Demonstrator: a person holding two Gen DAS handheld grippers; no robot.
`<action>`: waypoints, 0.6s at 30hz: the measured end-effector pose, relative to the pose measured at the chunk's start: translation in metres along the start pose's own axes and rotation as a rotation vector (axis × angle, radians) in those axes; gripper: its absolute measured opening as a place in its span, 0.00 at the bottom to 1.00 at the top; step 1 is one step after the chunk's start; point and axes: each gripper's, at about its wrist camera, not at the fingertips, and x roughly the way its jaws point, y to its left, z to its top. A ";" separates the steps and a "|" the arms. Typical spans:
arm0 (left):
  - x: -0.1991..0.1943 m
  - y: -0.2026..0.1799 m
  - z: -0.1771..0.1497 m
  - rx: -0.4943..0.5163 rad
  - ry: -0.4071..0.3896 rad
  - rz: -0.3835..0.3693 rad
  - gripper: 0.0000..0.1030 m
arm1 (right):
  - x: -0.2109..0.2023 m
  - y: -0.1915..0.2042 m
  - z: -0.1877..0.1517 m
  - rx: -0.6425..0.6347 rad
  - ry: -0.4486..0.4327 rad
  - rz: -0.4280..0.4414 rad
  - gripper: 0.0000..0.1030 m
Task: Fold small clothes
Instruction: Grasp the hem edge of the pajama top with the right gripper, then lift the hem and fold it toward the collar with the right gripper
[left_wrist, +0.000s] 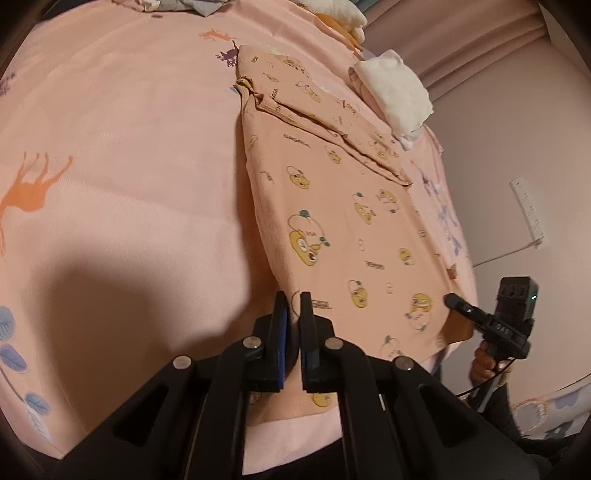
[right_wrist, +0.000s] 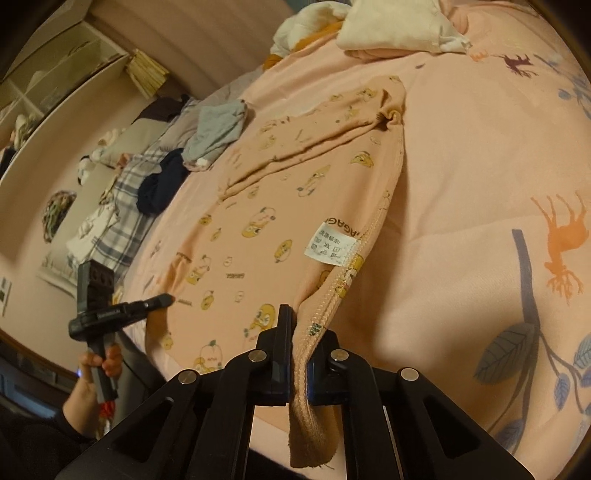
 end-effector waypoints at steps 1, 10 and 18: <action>-0.001 0.000 0.000 -0.003 -0.004 -0.007 0.03 | -0.001 0.001 0.001 0.004 -0.006 0.006 0.07; -0.024 -0.026 -0.002 0.092 -0.048 -0.049 0.01 | -0.016 0.014 -0.003 -0.034 -0.033 0.018 0.07; -0.036 -0.028 -0.008 0.107 -0.050 -0.055 0.01 | -0.030 0.019 -0.011 -0.062 -0.026 -0.002 0.04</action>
